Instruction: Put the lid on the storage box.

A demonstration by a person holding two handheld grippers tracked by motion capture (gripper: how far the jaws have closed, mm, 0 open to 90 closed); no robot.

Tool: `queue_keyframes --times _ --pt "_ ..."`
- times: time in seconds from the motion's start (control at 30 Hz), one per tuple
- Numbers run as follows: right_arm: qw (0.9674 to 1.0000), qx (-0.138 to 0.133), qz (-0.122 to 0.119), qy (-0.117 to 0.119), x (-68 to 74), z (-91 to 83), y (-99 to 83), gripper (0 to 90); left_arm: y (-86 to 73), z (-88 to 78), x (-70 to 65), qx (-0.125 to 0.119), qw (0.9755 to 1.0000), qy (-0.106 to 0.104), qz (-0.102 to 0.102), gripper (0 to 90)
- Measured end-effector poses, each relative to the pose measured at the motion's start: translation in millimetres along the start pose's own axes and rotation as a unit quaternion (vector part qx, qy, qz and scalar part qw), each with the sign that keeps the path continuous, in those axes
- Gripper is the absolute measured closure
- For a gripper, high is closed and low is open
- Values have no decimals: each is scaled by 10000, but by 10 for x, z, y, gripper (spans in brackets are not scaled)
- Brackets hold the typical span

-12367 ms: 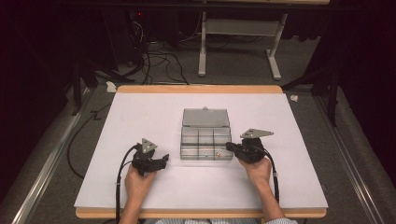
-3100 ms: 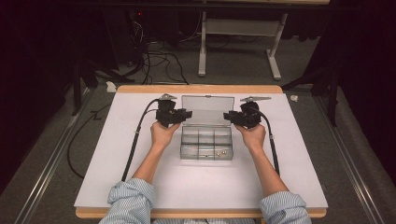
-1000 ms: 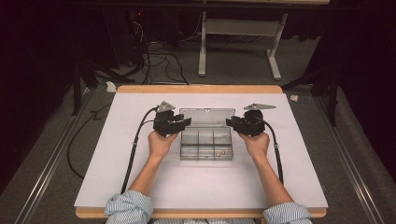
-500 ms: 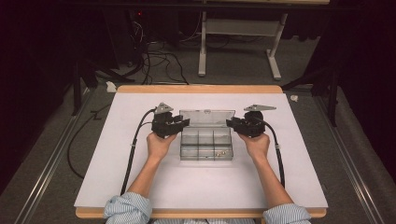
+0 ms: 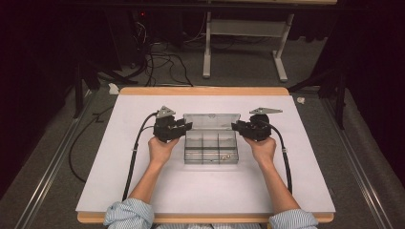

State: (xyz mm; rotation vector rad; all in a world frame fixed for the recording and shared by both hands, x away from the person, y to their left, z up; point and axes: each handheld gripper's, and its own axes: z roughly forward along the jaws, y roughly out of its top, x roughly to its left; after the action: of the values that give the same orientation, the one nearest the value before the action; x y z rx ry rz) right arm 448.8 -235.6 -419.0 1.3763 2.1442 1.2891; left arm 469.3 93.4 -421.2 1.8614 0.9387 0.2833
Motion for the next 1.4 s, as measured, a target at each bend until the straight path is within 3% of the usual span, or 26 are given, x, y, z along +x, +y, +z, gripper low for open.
queue_keyframes --times 0.37,0.57,1.4 --pt "9999 -118 86 20 -13 11 -116 712 -96 -41 44 -54 9997 -153 -169 660" --pt "9998 -163 117 48 -13 -8 -157 729 -111 -53 30 -32 9999 -122 -100 678" --pt "9998 -161 77 51 18 -58 -168 740 -199 -137 65 -156 9993 -300 -178 728"
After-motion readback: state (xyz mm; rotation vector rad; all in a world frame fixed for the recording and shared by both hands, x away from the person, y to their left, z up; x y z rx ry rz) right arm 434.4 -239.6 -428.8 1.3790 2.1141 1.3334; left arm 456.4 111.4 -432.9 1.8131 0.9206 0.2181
